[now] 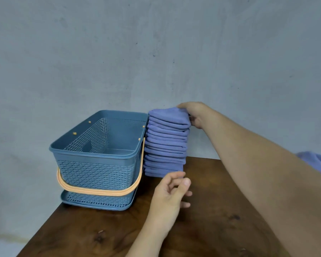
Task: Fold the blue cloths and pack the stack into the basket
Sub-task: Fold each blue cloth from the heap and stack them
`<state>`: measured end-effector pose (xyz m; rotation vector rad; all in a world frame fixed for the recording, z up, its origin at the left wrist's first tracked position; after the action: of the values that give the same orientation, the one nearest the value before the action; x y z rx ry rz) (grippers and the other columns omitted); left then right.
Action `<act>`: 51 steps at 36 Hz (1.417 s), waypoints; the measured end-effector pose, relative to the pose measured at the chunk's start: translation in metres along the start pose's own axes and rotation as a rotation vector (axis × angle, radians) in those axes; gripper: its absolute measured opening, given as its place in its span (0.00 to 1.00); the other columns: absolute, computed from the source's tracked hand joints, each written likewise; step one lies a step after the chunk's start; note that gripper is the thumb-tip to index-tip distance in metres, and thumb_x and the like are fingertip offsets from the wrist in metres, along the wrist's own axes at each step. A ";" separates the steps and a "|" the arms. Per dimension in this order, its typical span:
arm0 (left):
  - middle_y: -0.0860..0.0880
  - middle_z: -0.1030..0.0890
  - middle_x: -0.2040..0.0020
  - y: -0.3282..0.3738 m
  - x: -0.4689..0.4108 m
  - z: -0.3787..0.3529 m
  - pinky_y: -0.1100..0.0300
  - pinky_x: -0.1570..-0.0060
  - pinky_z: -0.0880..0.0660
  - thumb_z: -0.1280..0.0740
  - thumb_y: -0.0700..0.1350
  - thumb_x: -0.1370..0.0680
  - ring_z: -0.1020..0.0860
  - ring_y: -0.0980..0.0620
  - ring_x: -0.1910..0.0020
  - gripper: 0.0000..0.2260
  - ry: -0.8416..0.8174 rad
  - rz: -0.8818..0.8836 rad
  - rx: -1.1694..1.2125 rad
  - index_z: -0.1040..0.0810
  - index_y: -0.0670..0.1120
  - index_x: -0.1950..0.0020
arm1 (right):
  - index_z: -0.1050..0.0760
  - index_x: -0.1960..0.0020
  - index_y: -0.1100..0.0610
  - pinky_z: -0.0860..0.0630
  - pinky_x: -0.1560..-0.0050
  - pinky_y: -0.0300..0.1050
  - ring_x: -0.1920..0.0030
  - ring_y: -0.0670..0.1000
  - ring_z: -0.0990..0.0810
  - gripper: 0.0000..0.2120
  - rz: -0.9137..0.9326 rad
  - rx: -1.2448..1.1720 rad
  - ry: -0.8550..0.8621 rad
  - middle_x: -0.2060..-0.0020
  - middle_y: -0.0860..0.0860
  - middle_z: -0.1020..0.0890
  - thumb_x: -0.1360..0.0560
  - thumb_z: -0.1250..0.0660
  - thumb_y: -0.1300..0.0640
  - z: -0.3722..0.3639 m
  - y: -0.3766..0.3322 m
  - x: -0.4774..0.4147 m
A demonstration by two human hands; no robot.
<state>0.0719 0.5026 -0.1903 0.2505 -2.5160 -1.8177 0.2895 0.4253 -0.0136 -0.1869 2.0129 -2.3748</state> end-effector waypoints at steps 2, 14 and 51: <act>0.45 0.14 0.46 -0.004 -0.001 -0.002 0.51 0.58 0.17 0.22 0.59 0.27 0.14 0.46 0.51 0.20 -0.025 -0.003 -0.026 0.17 0.53 0.39 | 0.19 0.50 0.62 0.20 0.62 0.46 0.60 0.54 0.17 0.05 0.031 -0.021 0.047 0.54 0.58 0.15 0.21 0.28 0.60 0.007 0.005 -0.007; 0.48 0.15 0.48 -0.007 0.001 -0.007 0.50 0.55 0.16 0.24 0.54 0.23 0.14 0.46 0.49 0.18 -0.079 -0.019 -0.135 0.19 0.52 0.36 | 0.16 0.40 0.58 0.19 0.42 0.47 0.47 0.52 0.18 0.11 0.250 0.226 0.123 0.49 0.52 0.16 0.22 0.29 0.63 0.010 0.013 -0.022; 0.68 0.22 0.41 -0.032 0.038 -0.068 0.65 0.46 0.24 0.34 0.62 0.18 0.24 0.63 0.39 0.12 -0.453 -0.429 -1.311 0.23 0.66 0.34 | 0.27 0.28 0.43 0.35 0.26 0.62 0.25 0.54 0.32 0.21 0.250 1.215 0.516 0.28 0.47 0.26 0.20 0.35 0.42 0.309 0.239 0.223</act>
<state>0.0456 0.4232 -0.2012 0.3304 -0.8901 -3.4645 0.0863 0.0607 -0.1818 0.6904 0.2752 -3.1007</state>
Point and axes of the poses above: each hand's wrist, its own x-axis away from the middle knuckle, its own z-axis out of the back of the hand, y = z × x, the point moved 7 cm from there along -x, towards the middle knuckle
